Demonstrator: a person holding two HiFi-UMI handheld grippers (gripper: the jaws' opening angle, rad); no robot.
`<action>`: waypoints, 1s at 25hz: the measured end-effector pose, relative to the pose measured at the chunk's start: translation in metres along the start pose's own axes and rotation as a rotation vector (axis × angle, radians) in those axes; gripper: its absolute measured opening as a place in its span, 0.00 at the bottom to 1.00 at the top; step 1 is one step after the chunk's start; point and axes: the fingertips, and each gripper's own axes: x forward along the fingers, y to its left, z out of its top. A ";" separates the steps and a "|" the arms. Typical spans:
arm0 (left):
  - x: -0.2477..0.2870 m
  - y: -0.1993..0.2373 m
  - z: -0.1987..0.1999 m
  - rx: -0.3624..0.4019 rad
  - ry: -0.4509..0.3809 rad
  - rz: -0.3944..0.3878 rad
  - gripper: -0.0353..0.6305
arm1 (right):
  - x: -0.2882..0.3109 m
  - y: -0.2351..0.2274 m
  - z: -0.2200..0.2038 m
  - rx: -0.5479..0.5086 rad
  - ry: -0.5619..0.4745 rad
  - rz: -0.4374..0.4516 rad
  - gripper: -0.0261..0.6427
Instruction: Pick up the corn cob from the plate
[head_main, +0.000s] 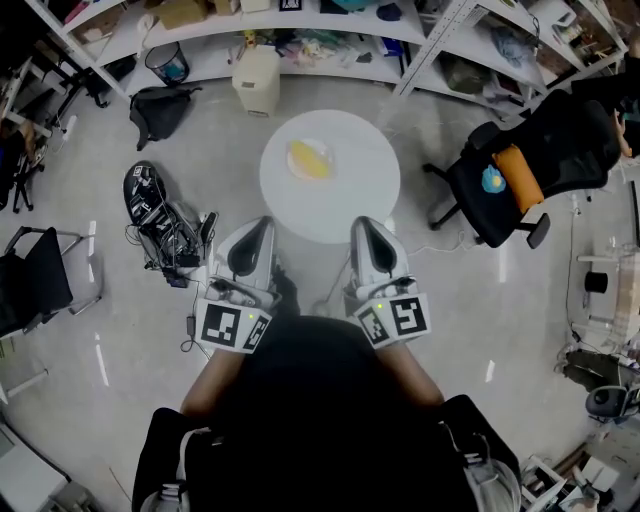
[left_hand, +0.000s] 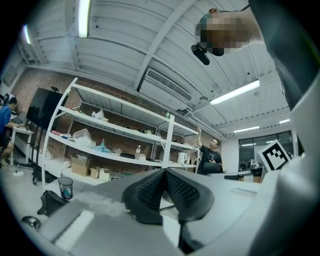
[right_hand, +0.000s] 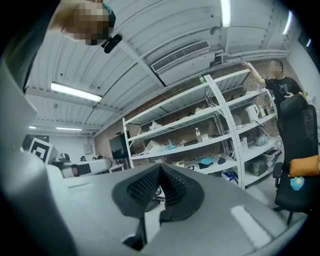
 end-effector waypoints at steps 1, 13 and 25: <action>0.004 0.006 0.001 -0.003 0.001 -0.005 0.06 | 0.007 0.000 0.000 0.000 0.002 -0.006 0.05; 0.038 0.082 0.011 -0.029 0.011 -0.084 0.06 | 0.084 0.017 -0.011 -0.011 0.020 -0.096 0.05; 0.076 0.130 0.008 -0.064 0.029 -0.146 0.06 | 0.136 0.008 -0.018 -0.021 0.041 -0.178 0.05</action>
